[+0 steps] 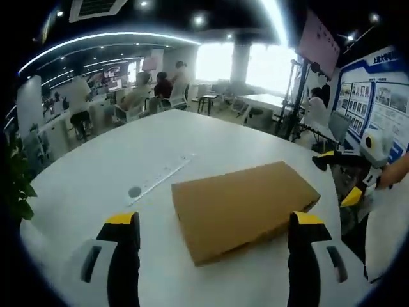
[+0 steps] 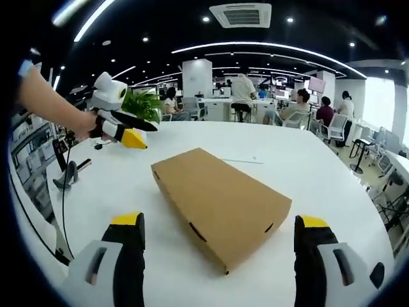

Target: Operate the shoe box by opening the lid, removing the specified soft item, and placing it in the target area until the item is outside and the box remains undamaged.

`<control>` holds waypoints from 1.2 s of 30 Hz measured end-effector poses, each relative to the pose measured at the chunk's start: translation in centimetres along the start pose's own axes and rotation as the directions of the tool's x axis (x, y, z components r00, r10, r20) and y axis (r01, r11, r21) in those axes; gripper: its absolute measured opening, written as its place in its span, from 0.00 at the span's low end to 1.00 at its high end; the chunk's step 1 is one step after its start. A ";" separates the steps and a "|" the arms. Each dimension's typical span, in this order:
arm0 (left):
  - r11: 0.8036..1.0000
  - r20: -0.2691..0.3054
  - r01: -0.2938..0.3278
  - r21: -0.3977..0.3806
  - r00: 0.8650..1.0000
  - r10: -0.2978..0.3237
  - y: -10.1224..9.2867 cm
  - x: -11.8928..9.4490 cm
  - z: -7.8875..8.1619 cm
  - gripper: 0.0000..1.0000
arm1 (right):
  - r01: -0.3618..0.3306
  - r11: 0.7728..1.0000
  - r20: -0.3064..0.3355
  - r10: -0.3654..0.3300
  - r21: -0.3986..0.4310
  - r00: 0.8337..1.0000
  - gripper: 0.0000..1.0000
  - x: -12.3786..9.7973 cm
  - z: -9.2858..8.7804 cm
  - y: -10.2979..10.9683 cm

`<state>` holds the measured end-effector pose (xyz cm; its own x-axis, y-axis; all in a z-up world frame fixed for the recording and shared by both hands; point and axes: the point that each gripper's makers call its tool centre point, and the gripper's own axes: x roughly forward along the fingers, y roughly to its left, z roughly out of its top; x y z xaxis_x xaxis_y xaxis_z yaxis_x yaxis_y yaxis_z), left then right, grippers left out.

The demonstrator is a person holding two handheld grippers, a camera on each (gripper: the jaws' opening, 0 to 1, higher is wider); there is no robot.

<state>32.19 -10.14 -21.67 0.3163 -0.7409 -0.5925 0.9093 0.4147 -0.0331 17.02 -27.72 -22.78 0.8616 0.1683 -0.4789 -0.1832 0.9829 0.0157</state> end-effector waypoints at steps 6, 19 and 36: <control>0.997 -0.091 -0.073 0.008 0.993 0.073 1.8 0.1 -2.6 0.99 | 0.001 1.000 -0.027 0.000 0.010 1.000 0.99 0.7 -0.5 -0.9; 0.988 -0.109 -0.138 -0.074 0.986 0.130 0.3 2.4 -5.4 0.99 | 0.022 1.000 -0.063 -0.022 0.011 0.998 0.92 1.7 -2.6 -1.5; 0.994 -0.037 -0.112 0.010 0.993 0.112 0.1 3.7 -4.8 0.99 | 0.102 0.990 -0.081 -0.110 -0.096 0.991 0.88 3.2 -2.2 -1.5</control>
<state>32.14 -10.27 -27.76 0.4060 -0.6697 -0.6218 0.8708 0.4898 0.0410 19.01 -28.79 -26.30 0.8354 0.0523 -0.5471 -0.1384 0.9834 -0.1174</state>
